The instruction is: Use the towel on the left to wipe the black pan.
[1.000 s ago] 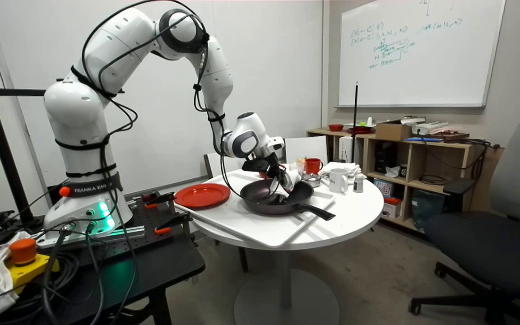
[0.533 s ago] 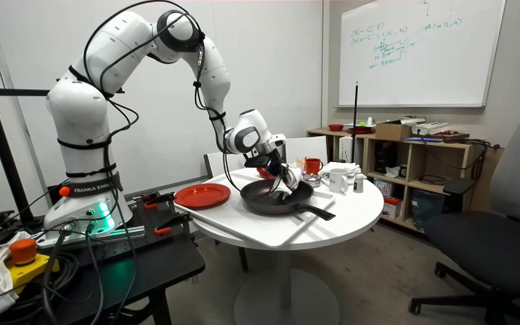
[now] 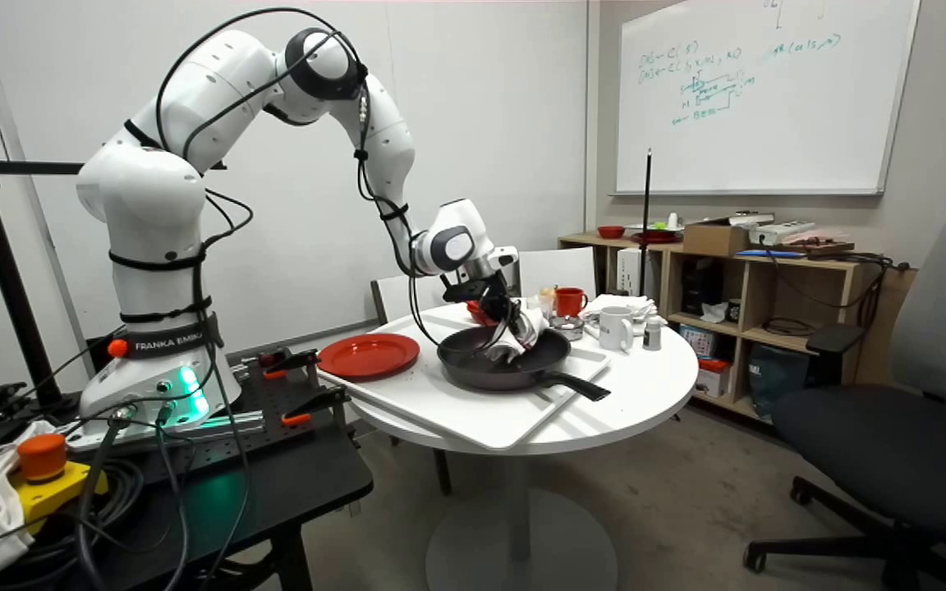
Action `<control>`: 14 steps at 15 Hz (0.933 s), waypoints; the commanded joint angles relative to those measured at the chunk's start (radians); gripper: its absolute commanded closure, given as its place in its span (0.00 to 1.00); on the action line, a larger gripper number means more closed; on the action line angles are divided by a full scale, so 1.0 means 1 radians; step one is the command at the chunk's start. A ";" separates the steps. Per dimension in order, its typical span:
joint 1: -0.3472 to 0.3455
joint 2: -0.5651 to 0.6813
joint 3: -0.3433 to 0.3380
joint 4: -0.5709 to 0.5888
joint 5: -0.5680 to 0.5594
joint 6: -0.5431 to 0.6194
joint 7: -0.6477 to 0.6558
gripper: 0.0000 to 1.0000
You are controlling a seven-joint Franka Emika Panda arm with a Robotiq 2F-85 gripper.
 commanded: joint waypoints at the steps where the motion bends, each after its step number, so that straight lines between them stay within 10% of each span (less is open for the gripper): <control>1: -0.021 0.028 0.026 0.040 -0.018 -0.036 0.017 0.96; 14: -0.357 -0.014 0.385 -0.045 -0.066 0.067 -0.163 0.96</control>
